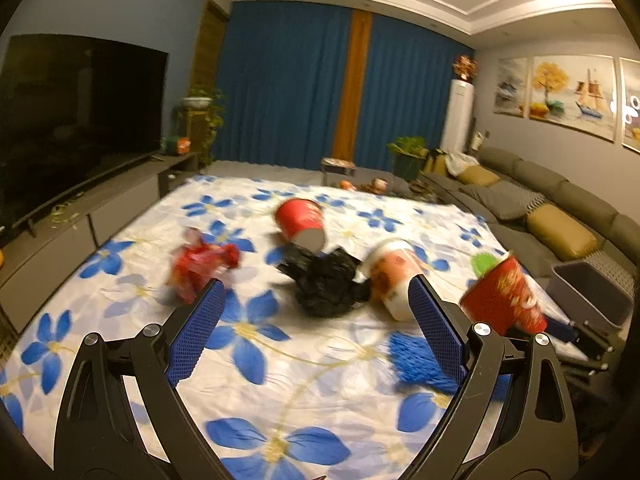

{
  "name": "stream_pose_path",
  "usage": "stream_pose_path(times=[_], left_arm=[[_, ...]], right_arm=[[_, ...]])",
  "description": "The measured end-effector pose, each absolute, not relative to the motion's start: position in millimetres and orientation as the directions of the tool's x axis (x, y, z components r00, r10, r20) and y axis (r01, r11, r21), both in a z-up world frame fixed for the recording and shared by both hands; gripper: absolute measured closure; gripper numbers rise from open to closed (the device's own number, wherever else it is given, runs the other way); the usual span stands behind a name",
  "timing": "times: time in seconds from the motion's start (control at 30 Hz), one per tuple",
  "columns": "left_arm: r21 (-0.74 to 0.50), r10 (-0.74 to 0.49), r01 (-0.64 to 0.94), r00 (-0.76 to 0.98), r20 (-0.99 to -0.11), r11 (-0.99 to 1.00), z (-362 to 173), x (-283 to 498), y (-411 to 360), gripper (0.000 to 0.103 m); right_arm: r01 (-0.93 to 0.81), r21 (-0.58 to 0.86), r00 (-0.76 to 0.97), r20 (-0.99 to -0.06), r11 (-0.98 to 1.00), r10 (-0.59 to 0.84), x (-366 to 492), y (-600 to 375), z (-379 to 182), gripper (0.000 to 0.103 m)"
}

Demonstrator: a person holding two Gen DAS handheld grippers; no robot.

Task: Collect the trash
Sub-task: 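Grasp the blue foam net with the left tool while the right tool holds the red can, then carry the red can and blue foam net over the grey bin with both tools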

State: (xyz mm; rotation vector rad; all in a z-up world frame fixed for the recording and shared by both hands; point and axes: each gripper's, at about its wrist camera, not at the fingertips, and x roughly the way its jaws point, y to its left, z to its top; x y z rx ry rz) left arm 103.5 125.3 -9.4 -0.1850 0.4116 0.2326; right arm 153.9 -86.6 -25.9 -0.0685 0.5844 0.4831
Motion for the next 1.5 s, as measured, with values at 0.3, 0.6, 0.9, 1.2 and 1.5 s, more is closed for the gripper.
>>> stream_pose_path(times=[0.3,0.6,0.9,1.2,1.5], left_arm=[[-0.171,-0.031,-0.083,0.818,-0.575,0.982,-42.9,138.8,88.5,0.015],[-0.174,-0.116,-0.013,0.694,-0.71,0.985,-74.6,176.6,69.4,0.041],[-0.182,-0.136,-0.005,0.641,-0.756,0.983,-86.7,192.3,69.2,0.07],[-0.19,-0.158,0.022,0.656,-0.738,0.981,-82.4,190.0,61.8,0.099],[-0.196,-0.182,0.075,0.771,-0.61,0.978,-22.6,149.5,59.6,0.099]], right_arm=[[-0.39,0.111,0.788,-0.473,0.914,0.393,137.5,-128.6,-3.3,0.05],[-0.372,0.126,0.801,-0.458,0.92,0.387,133.6,-143.6,-1.3,0.05],[-0.358,0.137,0.806,-0.453,0.923,0.38,132.8,-147.9,-2.2,0.05],[-0.346,0.149,0.808,-0.455,0.926,0.375,130.4,-153.0,-3.2,0.049],[-0.32,0.155,0.825,-0.439,0.935,0.355,124.5,-168.2,1.2,0.049]])
